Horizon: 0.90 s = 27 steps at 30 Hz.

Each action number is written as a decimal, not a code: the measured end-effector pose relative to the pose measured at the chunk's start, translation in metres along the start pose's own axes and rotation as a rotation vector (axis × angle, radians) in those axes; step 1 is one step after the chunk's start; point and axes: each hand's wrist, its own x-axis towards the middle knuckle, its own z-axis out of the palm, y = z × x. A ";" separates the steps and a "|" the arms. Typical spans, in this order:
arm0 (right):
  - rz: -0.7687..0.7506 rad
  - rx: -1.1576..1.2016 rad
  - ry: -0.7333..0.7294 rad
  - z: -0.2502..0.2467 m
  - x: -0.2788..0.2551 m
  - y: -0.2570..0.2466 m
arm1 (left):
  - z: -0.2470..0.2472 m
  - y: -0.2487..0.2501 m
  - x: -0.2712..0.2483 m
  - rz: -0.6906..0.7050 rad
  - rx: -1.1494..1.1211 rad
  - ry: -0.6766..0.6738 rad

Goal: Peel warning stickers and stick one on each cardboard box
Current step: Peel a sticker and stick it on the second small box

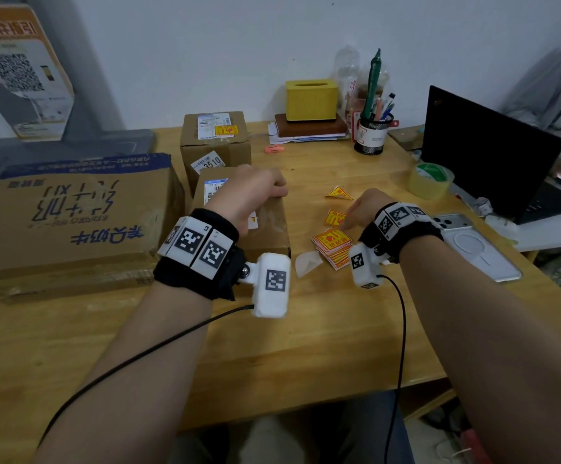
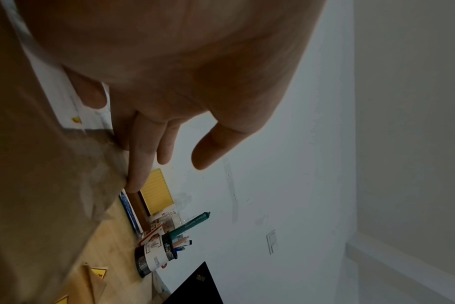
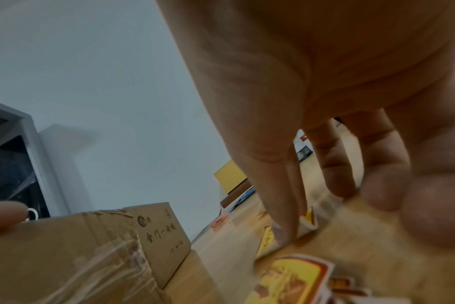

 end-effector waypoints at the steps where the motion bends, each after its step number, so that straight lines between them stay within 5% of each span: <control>1: 0.013 0.005 0.008 -0.001 0.000 -0.001 | 0.000 -0.001 0.001 0.002 -0.006 0.003; 13: -0.098 0.000 -0.067 -0.005 0.005 0.010 | -0.004 -0.002 0.004 -0.134 -0.041 -0.068; 18: -0.159 -0.139 -0.082 -0.006 0.002 0.005 | -0.003 -0.001 0.007 -0.076 0.028 -0.098; 27: -0.047 -0.042 0.034 -0.006 -0.008 -0.003 | -0.004 -0.002 0.009 -0.070 0.010 -0.097</control>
